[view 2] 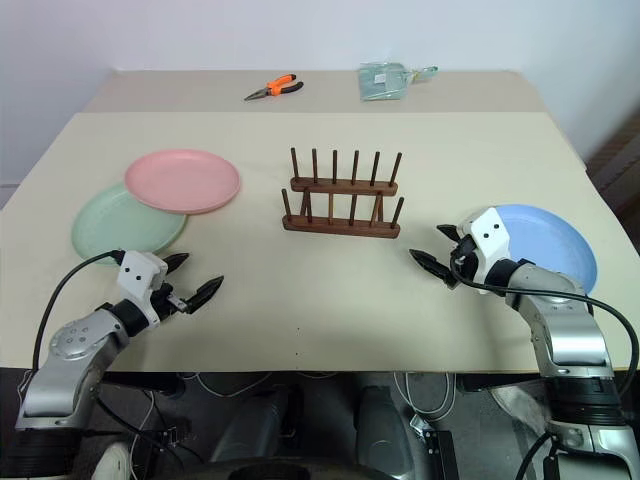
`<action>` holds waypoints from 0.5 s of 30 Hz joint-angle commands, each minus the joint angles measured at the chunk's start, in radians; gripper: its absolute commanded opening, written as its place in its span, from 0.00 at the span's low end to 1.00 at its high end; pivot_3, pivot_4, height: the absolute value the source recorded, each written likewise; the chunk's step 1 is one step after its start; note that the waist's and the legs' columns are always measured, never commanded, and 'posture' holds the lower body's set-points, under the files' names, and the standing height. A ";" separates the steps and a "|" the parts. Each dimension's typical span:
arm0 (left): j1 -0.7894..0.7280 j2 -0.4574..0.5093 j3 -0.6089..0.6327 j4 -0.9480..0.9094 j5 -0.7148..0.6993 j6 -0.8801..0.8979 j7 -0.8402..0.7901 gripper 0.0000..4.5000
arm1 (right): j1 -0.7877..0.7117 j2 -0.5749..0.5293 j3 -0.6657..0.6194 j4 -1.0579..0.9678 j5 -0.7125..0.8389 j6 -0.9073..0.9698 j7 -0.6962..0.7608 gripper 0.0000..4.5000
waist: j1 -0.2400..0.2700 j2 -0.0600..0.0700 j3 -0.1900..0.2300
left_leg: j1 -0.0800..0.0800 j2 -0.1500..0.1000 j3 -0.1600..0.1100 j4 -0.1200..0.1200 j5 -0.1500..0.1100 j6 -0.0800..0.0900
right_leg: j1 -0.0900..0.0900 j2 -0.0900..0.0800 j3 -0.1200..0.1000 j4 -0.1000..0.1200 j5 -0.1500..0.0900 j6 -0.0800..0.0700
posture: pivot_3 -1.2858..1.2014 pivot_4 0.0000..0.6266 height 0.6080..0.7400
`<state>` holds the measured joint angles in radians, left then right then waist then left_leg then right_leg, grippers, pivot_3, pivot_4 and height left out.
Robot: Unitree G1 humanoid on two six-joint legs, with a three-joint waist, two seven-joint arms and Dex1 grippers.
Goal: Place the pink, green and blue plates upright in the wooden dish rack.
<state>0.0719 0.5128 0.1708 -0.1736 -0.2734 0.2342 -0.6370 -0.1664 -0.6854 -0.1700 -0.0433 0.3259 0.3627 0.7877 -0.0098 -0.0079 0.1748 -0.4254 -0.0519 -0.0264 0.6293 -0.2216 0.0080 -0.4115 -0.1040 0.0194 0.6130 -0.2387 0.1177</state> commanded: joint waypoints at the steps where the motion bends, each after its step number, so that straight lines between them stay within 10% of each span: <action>1: -0.028 0.001 -0.020 -0.059 -0.007 0.020 0.006 1.00 | -0.023 0.000 -0.004 -0.039 -0.004 -0.010 -0.013 0.85 | 0.000 0.000 0.000 | 0.000 0.000 0.000 0.000 0.000 0.000 | 0.000 0.000 0.000 0.000 0.000 0.000 | 0.52 0.24 0.98; 15: -0.488 -0.036 -0.253 0.236 0.075 0.081 -0.089 1.00 | 0.034 0.018 -0.018 -0.172 0.046 0.076 -0.057 1.00 | 0.018 0.000 0.000 | 0.000 -0.001 0.000 0.002 0.001 0.001 | 0.000 0.002 -0.002 0.001 0.000 0.001 | 0.52 0.24 0.98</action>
<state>-0.3715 0.4836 -0.0536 -0.0159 -0.2240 0.3558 -0.6927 -0.1439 -0.6749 -0.1634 -0.1633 0.3611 0.4364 0.7514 0.0082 -0.0081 0.1748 -0.4255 -0.0531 -0.0261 0.6312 -0.2210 0.0091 -0.4110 -0.1017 0.0175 0.6138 -0.2380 0.1188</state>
